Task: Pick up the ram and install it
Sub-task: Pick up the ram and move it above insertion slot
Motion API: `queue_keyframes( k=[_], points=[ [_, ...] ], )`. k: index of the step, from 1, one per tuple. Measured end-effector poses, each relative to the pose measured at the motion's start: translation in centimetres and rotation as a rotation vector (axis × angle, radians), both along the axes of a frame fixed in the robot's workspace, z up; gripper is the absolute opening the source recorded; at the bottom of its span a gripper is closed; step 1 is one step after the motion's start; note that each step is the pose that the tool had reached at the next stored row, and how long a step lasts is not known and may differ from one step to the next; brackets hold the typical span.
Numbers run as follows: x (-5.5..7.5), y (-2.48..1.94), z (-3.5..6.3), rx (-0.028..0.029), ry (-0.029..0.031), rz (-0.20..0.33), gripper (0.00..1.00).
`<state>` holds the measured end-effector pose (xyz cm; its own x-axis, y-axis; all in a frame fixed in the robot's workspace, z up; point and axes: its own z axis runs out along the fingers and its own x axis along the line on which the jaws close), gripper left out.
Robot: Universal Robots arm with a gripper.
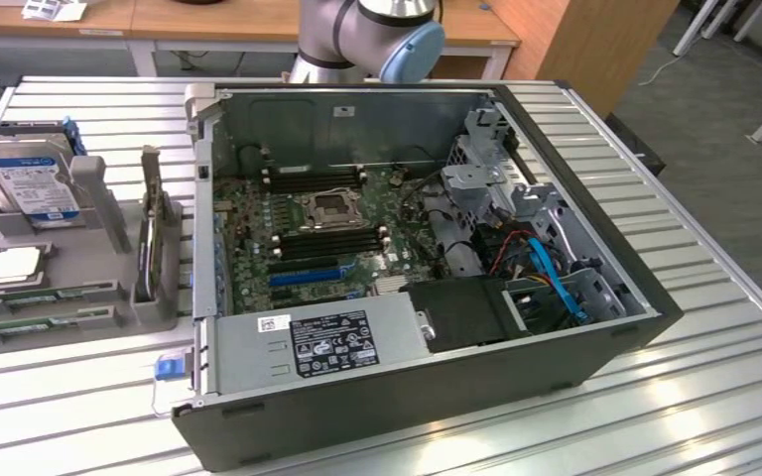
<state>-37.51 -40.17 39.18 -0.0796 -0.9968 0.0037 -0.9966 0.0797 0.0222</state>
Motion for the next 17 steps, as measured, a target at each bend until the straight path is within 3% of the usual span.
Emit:
queue_keyframes(
  k=[5, 12, 17],
  points=[
    [0.0, -0.16, 0.0, 0.0, 0.0, 0.023, 0.31],
    [0.0, -2.62, -0.04, 0.0, -0.0001, 0.023, 0.31],
    [0.1, -2.9, -0.62, 0.001, 0.0003, 0.023, 0.31]
  ],
)
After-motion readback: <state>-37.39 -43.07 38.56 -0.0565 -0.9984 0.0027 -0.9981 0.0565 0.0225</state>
